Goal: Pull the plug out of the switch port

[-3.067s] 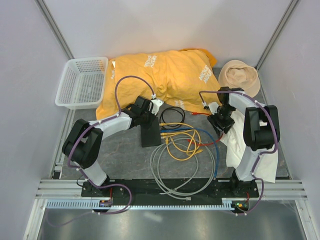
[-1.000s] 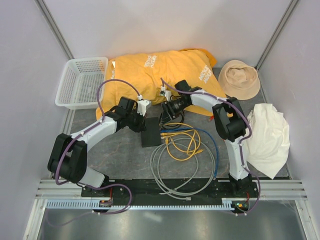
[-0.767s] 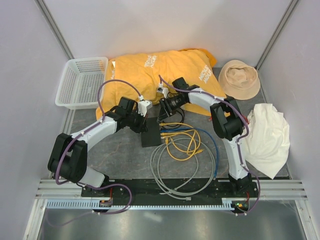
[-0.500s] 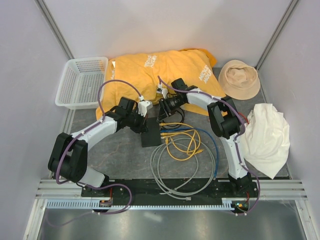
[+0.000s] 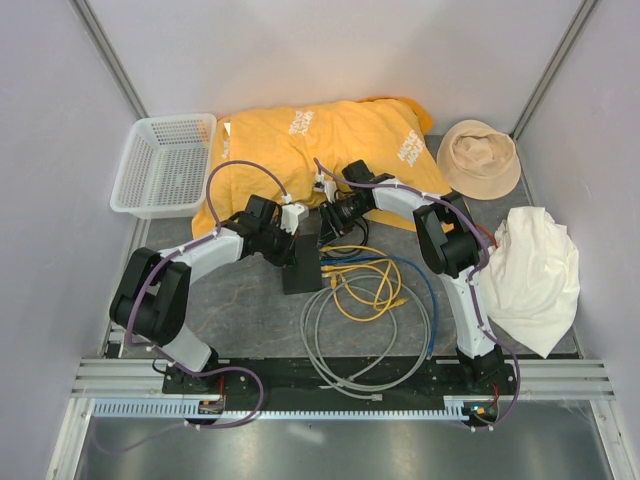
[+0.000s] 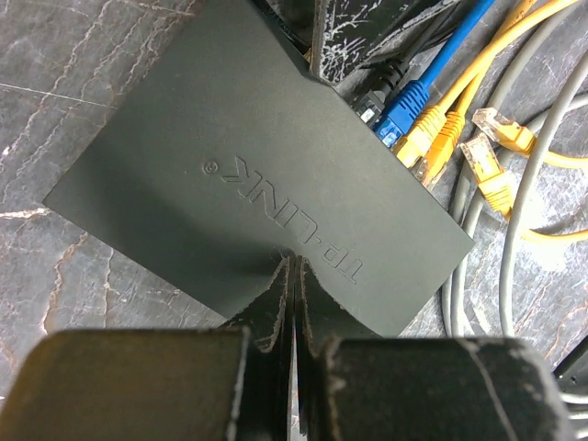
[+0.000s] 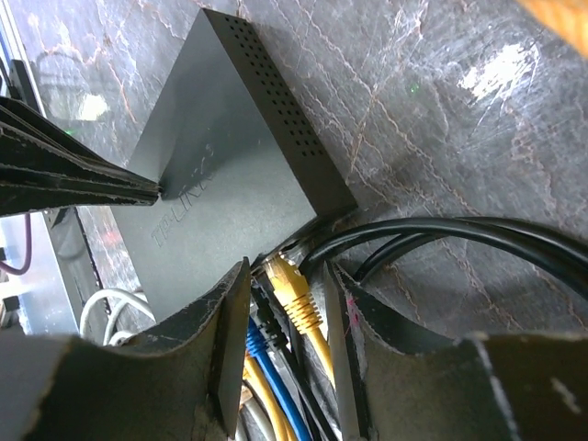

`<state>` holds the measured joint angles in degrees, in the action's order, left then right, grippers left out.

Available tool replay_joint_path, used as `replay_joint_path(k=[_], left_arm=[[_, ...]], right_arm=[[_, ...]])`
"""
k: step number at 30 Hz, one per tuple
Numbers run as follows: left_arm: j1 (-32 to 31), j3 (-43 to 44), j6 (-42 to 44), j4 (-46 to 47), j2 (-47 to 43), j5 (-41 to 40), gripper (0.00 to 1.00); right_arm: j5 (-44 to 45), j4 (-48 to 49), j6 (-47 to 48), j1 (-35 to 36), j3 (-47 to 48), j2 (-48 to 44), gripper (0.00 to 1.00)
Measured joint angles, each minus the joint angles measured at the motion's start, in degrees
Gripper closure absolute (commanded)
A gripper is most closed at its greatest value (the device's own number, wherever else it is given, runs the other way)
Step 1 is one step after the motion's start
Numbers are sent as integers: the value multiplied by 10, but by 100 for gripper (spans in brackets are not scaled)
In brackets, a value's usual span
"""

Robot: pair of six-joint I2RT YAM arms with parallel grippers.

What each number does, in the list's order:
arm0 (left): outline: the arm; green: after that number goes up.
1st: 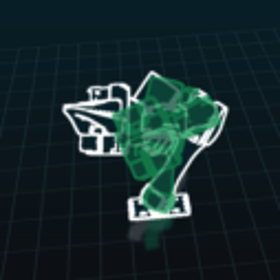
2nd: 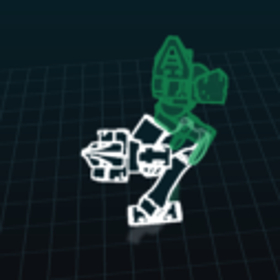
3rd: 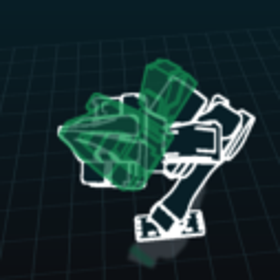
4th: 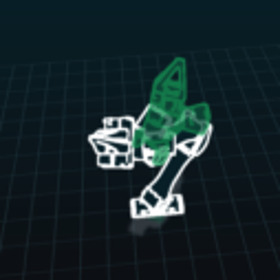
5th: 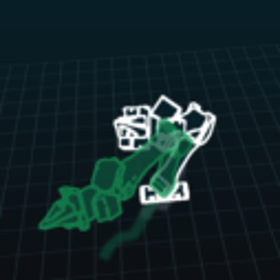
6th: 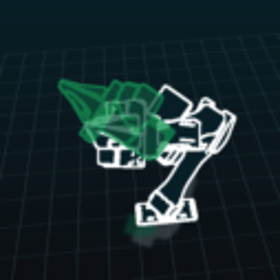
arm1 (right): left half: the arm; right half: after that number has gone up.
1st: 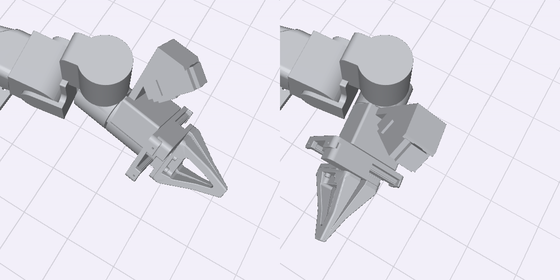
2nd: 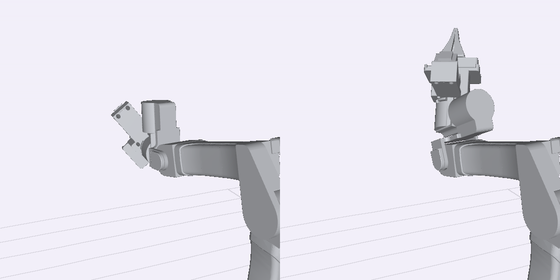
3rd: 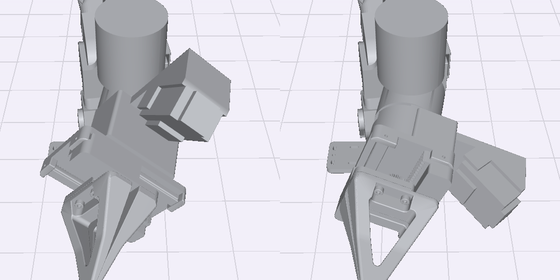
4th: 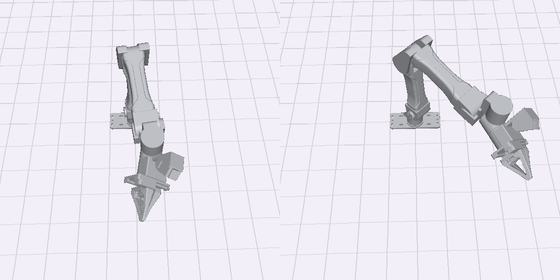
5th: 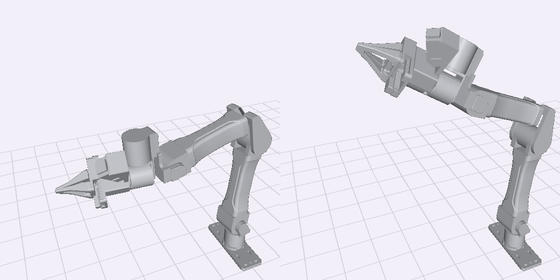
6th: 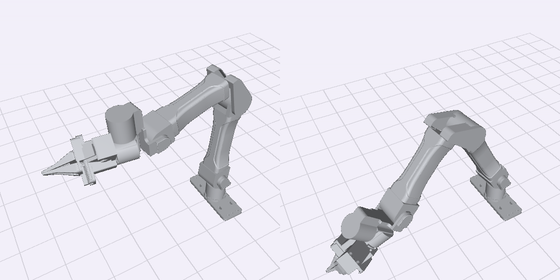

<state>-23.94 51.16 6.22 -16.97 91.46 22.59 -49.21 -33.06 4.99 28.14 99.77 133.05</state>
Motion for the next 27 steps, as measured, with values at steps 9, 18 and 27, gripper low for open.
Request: replay_joint_path(k=[9, 18, 27], left_arm=[[0, 0, 0, 4, 0, -1, 99], [-1, 0, 0, 7, 2, -1, 98], [-2, 0, 0, 9, 3, 0, 98]], right_arm=[[2, -17, 23, 0, 0, 0, 59], [6, -19, 24, 0, 1, 3, 62], [14, -22, 10, 2, 7, 6, 64]])
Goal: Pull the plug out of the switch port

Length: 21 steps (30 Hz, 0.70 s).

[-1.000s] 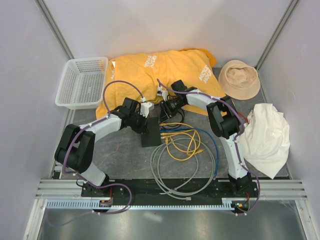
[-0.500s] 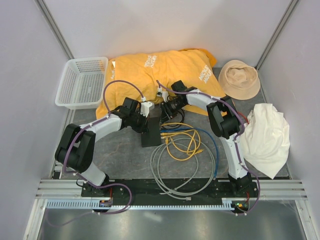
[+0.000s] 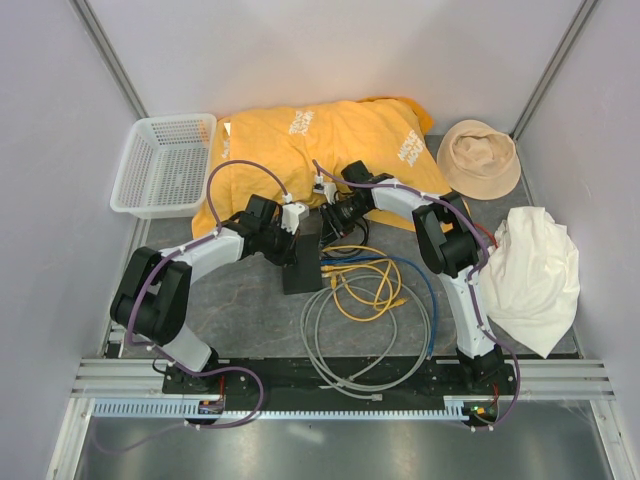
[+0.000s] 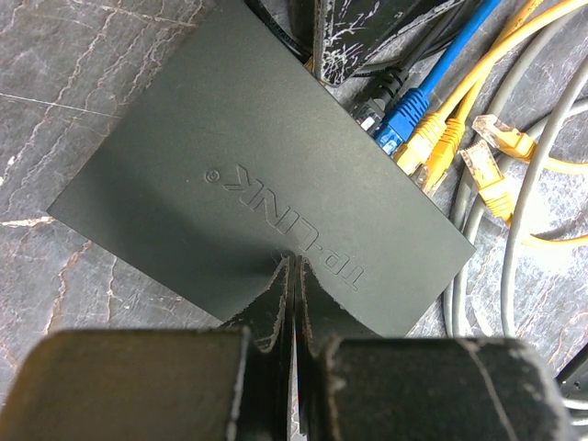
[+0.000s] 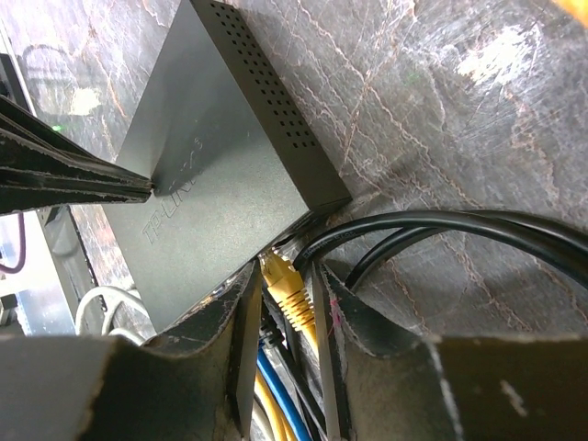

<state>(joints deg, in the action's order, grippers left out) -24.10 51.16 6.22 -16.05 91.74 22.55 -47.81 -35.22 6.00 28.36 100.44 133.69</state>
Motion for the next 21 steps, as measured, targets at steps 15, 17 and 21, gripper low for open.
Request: replay_joint_path(k=[15, 17, 21], left_arm=[[-2, 0, 0, 3, 1, 0, 99], [-2, 0, 0, 4, 2, 0, 99], [-3, 0, 0, 5, 3, 0, 98]], right_arm=[[22, -9, -2, 7, 6, 0, 77], [26, -11, -2, 8, 8, 0, 78], [31, -14, -2, 10, 10, 0, 84]])
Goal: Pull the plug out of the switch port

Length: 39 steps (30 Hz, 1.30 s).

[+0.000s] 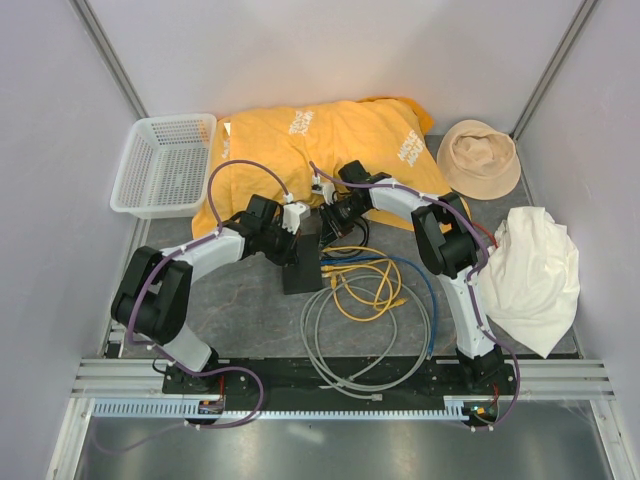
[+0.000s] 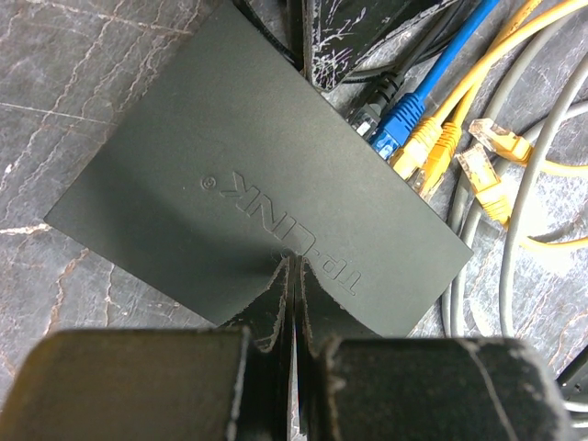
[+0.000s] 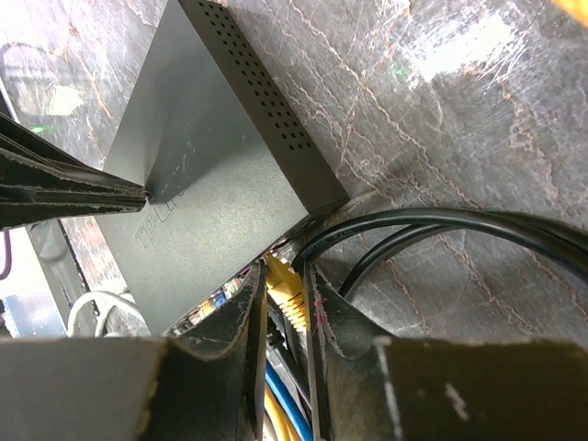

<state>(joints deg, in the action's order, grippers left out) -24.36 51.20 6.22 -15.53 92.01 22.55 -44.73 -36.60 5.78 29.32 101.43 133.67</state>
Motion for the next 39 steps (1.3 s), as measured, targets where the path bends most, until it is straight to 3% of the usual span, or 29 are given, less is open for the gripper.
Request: replay_joint_path(k=[8, 39], left_arm=[[-3, 1, 0, 5, 3, 0, 98], [-9, 9, 0, 19, 15, -1, 98]], right_arm=[[10, -3, 4, 3, 1, -3, 100], [65, -17, 35, 21, 4, -19, 100]])
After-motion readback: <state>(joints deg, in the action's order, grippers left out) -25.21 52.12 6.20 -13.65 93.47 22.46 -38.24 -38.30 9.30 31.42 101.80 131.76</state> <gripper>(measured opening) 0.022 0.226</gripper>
